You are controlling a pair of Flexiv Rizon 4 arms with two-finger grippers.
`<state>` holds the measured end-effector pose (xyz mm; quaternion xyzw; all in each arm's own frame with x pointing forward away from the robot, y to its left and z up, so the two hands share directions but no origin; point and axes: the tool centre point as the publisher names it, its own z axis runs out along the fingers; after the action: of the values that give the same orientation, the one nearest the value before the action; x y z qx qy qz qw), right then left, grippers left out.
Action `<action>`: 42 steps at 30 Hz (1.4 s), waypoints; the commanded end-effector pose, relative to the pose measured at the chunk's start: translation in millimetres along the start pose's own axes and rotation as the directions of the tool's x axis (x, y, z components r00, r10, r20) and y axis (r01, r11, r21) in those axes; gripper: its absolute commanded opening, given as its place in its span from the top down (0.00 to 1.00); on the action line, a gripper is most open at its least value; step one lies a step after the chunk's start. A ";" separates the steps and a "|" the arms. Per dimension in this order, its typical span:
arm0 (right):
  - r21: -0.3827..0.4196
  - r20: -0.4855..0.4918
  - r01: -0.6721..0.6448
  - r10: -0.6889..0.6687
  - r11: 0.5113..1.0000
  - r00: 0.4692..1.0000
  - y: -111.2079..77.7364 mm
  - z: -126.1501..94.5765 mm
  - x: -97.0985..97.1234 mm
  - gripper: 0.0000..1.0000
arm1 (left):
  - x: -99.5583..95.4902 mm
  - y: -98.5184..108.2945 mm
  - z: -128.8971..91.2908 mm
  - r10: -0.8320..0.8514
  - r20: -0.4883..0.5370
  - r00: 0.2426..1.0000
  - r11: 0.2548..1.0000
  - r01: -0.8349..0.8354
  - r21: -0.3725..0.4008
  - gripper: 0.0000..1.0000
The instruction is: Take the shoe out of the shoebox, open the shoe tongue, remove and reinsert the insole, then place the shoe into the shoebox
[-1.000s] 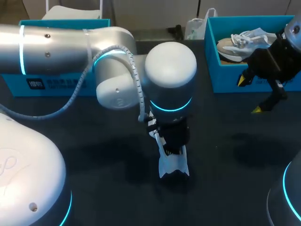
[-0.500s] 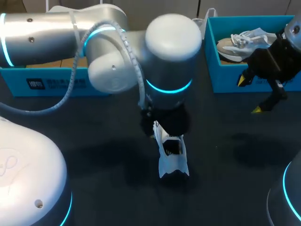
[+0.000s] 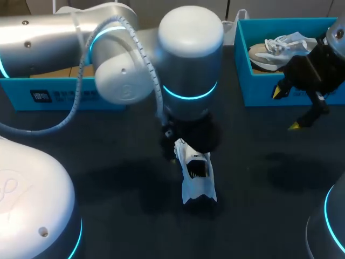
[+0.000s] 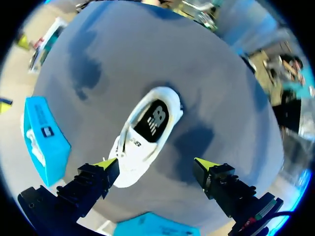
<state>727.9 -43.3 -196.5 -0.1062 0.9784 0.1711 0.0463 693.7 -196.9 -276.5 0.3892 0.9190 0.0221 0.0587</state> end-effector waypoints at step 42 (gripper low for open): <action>0.004 -0.001 -0.001 0.001 1.000 1.000 0.4 1.1 -0.6 0.00 | 18.6 -59.9 15.4 -0.902 -0.161 0.401 0.408 0.913 -0.010 0.00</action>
<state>727.9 -43.4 -196.6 -0.1061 0.9784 0.1711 0.0463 642.8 -229.1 -292.1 -0.1773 0.9838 -0.0122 -0.0223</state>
